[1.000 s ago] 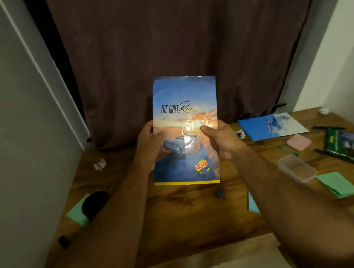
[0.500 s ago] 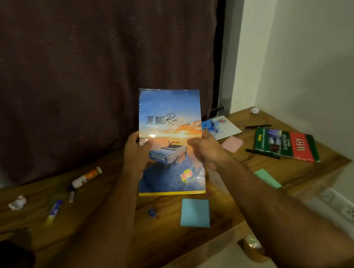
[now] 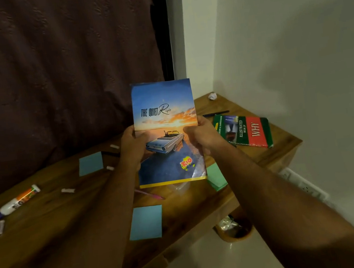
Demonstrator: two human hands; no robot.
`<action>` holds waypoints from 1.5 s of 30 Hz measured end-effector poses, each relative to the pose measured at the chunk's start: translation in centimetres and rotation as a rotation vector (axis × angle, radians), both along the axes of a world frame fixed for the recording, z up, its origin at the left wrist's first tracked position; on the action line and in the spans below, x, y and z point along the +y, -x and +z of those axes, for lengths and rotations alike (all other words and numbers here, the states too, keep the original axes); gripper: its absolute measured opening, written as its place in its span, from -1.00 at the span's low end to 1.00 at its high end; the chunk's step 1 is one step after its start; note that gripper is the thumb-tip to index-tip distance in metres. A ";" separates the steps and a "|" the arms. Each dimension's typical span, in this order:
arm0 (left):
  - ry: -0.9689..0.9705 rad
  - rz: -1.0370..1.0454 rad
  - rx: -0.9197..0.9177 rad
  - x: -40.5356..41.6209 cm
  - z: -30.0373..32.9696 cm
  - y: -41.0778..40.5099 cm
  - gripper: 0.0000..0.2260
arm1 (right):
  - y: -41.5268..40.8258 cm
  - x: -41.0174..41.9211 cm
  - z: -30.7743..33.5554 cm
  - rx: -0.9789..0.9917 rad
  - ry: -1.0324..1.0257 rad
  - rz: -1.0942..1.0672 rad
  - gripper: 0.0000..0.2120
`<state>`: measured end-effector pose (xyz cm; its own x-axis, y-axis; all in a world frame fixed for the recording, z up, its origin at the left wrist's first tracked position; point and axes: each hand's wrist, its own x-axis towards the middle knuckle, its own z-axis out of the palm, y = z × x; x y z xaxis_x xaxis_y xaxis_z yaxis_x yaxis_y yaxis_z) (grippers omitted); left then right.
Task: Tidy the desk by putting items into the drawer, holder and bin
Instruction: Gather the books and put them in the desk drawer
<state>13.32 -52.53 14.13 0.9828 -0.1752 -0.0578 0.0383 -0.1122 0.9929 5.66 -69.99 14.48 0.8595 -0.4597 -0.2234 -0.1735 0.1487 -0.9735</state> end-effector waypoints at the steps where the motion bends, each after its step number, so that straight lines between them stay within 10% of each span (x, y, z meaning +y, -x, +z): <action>1: -0.009 -0.007 0.000 -0.5 -0.1 -0.4 -0.72 | -0.3 -0.4 -0.2 0.007 -0.008 -0.007 -0.74; 16: -0.156 -0.129 -0.009 -5.1 -1.0 -14.2 -0.69 | -10.6 -4.6 -2.7 -0.049 -0.271 -0.177 -0.70; 30: -0.129 0.041 0.214 -7.4 -6.9 -21.3 -0.70 | -16.6 -16.0 -5.4 0.064 -0.082 -0.503 -0.53; 45: -0.688 -0.143 -0.004 -10.8 -8.2 -27.2 -0.67 | -23.2 -8.2 -9.9 0.222 -0.280 -0.405 -0.70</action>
<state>40.52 -63.32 5.89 0.9532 -0.2282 -0.1982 -0.0277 -0.7190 0.6945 28.83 -78.20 4.59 0.5440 -0.6411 -0.5414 -0.2455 0.4953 -0.8333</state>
